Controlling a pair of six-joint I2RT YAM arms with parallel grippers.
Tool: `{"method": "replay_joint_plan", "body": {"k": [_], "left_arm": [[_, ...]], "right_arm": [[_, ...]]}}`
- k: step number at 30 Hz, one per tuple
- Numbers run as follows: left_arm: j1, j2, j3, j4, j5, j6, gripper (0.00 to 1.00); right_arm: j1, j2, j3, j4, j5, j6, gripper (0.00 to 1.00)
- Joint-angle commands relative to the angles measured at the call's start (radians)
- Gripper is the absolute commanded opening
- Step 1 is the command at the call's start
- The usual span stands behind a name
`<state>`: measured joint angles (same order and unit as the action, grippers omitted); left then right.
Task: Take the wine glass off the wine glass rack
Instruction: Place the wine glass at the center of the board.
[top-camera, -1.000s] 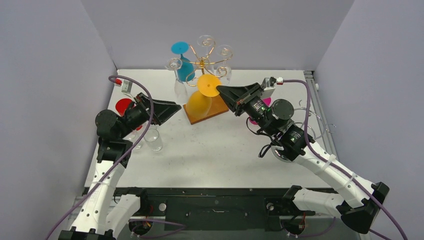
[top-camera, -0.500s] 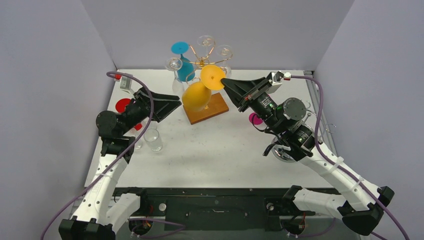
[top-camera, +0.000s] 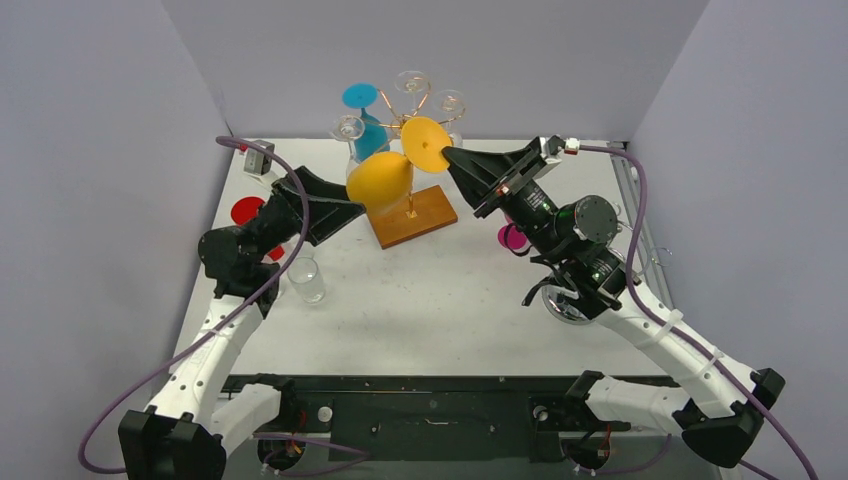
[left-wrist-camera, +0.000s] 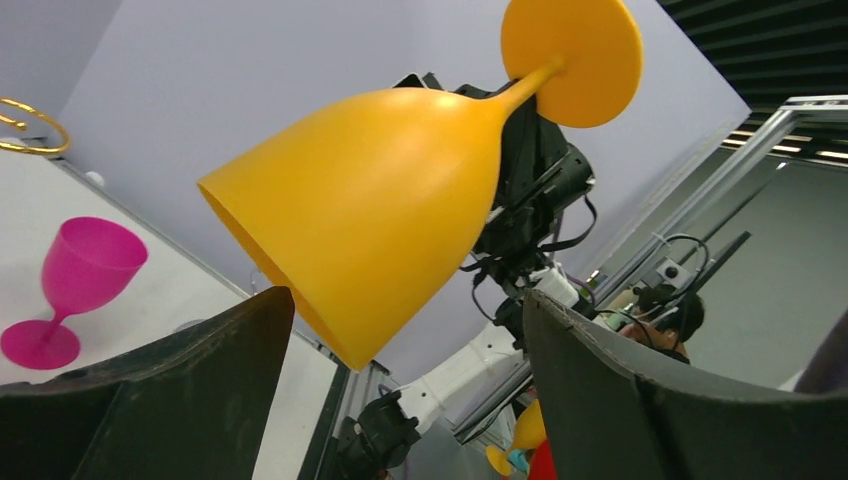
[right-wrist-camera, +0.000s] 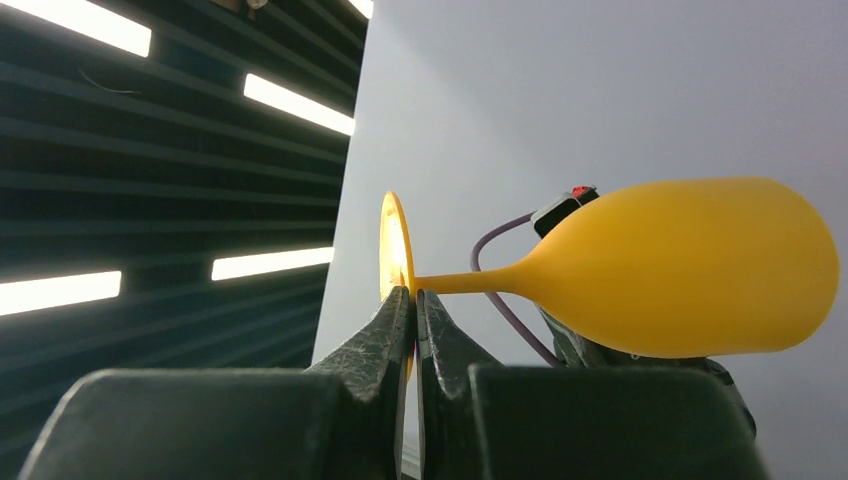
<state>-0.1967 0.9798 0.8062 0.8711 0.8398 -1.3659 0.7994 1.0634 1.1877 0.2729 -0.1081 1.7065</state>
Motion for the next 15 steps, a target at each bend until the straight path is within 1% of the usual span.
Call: {"method": "replay_joint_plan", "body": {"k": [1,4,8,10,11,12,14,15], "left_arm": [[-0.018,0.008,0.018,0.224,0.007,-0.12,0.8],[-0.03,0.02,0.028,0.293,-0.014,-0.19,0.76],[-0.046,0.037,0.047,0.382,-0.041,-0.257,0.67],[-0.053,0.038,0.057,0.397,-0.054,-0.27,0.6],[-0.056,0.038,0.061,0.4,-0.057,-0.273,0.55],[-0.057,0.037,0.063,0.399,-0.065,-0.273,0.52],[-0.06,0.036,0.069,0.395,-0.072,-0.273,0.4],[-0.062,0.036,0.074,0.386,-0.073,-0.269,0.37]], "right_arm": [[0.001,0.021,0.009,0.154,-0.045,0.061,0.0],[0.001,0.033,-0.007,0.196,-0.055,0.085,0.0],[0.001,0.037,-0.021,0.229,-0.063,0.103,0.0],[0.001,0.034,-0.028,0.237,-0.064,0.106,0.0],[0.0,0.033,-0.031,0.238,-0.064,0.106,0.0],[0.0,0.031,-0.035,0.239,-0.066,0.107,0.0],[-0.001,0.029,-0.046,0.243,-0.067,0.105,0.0],[-0.002,0.027,-0.053,0.244,-0.067,0.102,0.0]]}}
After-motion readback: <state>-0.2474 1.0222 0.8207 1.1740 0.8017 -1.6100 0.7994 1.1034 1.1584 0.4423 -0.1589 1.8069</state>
